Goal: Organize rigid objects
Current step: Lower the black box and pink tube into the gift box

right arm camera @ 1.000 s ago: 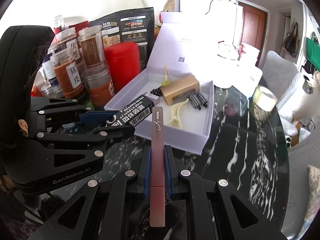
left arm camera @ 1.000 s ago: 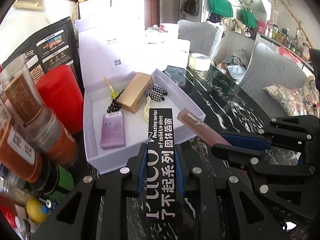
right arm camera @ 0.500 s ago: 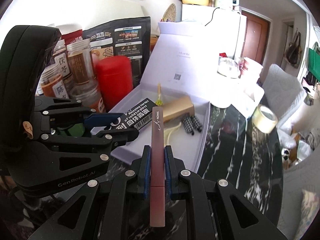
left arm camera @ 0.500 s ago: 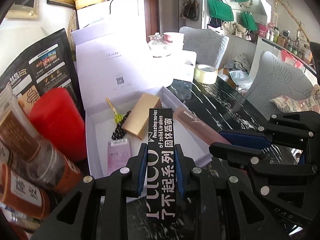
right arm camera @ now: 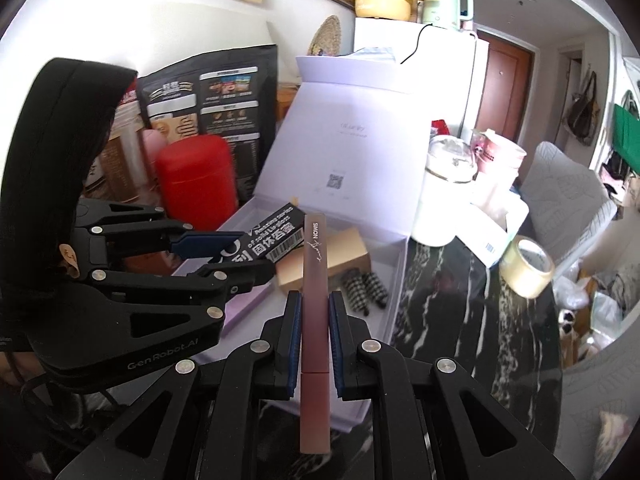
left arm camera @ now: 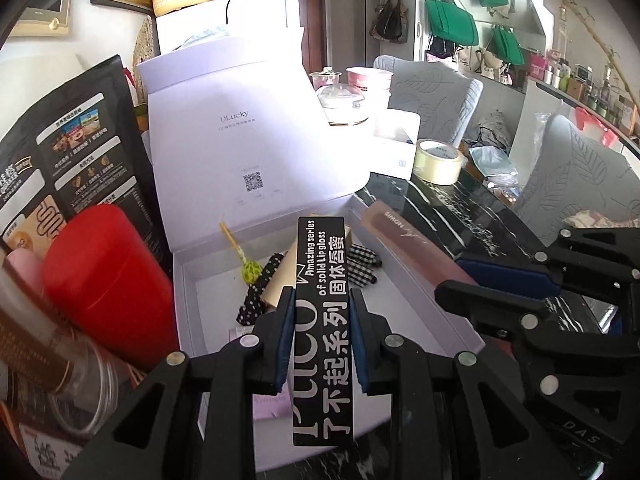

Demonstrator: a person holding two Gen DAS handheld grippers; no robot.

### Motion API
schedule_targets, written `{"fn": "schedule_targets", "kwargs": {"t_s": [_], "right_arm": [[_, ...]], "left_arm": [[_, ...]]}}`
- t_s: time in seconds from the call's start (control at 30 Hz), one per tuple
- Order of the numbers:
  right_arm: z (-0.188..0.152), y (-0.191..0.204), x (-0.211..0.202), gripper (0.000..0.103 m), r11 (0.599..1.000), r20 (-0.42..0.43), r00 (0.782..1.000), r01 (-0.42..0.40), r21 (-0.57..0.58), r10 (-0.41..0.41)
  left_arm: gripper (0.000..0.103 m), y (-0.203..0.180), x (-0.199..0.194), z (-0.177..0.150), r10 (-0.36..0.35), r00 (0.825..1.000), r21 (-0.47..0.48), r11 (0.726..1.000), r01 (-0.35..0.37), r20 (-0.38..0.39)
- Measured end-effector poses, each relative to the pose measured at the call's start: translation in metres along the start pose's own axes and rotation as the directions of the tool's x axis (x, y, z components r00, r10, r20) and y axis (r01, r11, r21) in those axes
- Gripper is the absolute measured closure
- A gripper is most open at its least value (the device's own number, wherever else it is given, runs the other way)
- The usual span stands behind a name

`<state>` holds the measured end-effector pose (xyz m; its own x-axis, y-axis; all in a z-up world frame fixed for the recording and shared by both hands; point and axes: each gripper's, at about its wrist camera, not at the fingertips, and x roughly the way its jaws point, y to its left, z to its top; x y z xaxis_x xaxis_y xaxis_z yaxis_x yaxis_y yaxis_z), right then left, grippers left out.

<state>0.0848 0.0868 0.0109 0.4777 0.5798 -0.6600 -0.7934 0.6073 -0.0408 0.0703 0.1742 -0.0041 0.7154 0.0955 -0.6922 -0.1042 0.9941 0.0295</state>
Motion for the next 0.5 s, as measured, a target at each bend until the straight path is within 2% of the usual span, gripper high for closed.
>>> {"fn": "schedule_targets", "kwargs": {"t_s": [0.3, 0.43, 0.5], "right_arm": [[0.01, -0.015, 0.025, 0.09, 1.0, 0.005, 1.0, -0.025, 0.009, 0.025], [0.011, -0.02, 0.04, 0.09, 0.998, -0.004, 0.999, -0.05, 0.027, 0.05], [0.01, -0.023, 0.048, 0.09, 0.997, -0.019, 0.998, -0.06, 0.038, 0.06]], "left_arm": [[0.078, 0.018, 0.034, 0.013, -0.004, 0.999, -0.03, 1.0, 0.002, -0.045], [0.078, 0.025, 0.051, 0.013, -0.058, 0.994, -0.077, 0.996, 0.051, -0.095], [0.078, 0.026, 0.058, 0.012, -0.044, 0.993, -0.074, 0.997, 0.036, -0.112]]}}
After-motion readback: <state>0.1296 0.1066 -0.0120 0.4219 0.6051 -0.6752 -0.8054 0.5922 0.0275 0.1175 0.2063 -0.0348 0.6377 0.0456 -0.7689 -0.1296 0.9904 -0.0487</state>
